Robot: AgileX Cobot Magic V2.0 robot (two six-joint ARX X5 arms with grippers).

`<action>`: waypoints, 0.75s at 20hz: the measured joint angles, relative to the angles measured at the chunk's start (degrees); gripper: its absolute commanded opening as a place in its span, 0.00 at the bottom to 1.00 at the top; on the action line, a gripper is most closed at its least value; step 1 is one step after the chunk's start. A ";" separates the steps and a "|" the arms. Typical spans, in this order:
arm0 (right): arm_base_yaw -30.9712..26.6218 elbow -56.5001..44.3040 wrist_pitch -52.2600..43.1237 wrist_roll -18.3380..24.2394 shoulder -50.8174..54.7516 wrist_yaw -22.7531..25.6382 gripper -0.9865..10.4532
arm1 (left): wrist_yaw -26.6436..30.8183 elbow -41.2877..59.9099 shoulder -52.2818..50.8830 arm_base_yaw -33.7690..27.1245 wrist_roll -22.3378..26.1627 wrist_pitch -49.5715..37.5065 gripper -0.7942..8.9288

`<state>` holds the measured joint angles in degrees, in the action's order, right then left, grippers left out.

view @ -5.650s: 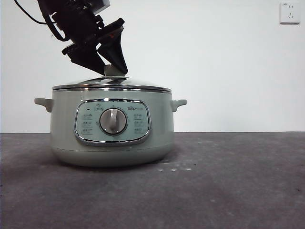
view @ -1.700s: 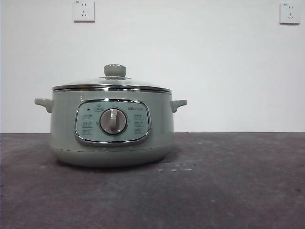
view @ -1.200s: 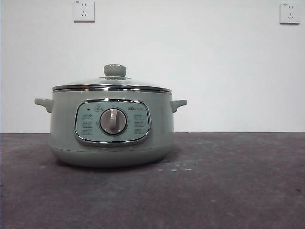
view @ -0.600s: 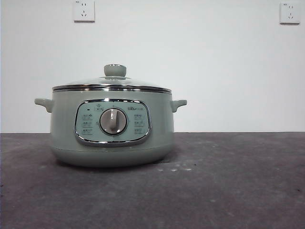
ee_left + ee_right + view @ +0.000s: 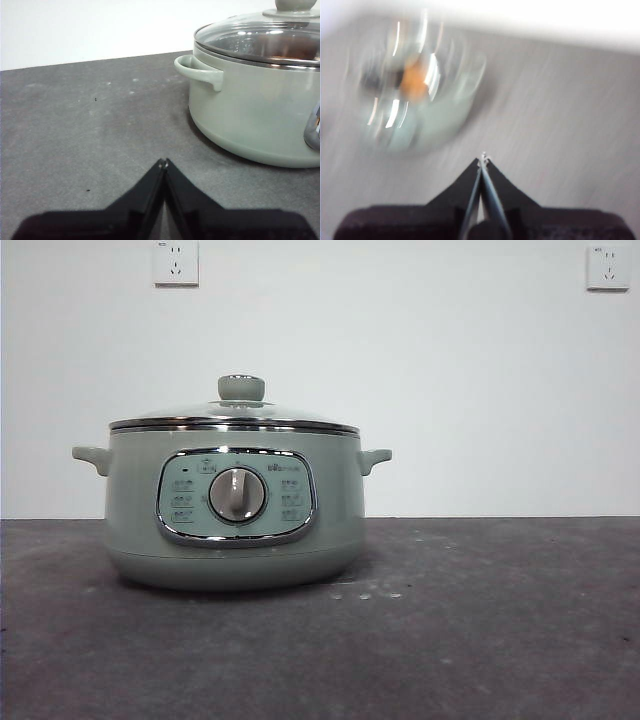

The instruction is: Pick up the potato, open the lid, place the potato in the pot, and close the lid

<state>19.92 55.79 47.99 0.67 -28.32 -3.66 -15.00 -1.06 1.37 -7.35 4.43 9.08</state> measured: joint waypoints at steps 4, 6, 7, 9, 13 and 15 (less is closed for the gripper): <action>-12.09 -14.14 -18.05 3.56 10.58 -0.31 0.09 | 0.00 0.00 0.00 0.00 0.00 0.00 0.08; -14.62 -23.63 -26.80 4.66 15.02 -0.42 0.09 | 0.00 0.00 0.00 0.00 0.00 0.00 0.08; -15.13 -26.53 -29.14 4.83 16.35 -0.42 0.09 | 0.00 0.00 0.00 0.00 0.00 0.00 0.08; -15.65 -32.96 -33.44 5.01 19.32 -0.42 0.09 | 0.00 0.00 0.00 0.00 0.00 0.00 0.08; -15.78 -43.56 -36.63 5.16 23.71 -0.42 0.09 | 0.00 0.00 0.00 0.00 0.00 0.00 0.08; -15.78 -48.02 -36.65 5.11 25.62 -0.42 0.09 | 0.00 0.00 0.00 0.00 0.00 0.00 0.08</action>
<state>4.14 7.77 11.33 5.78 -2.70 -4.08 -15.00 -1.06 1.37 -7.35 4.43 9.08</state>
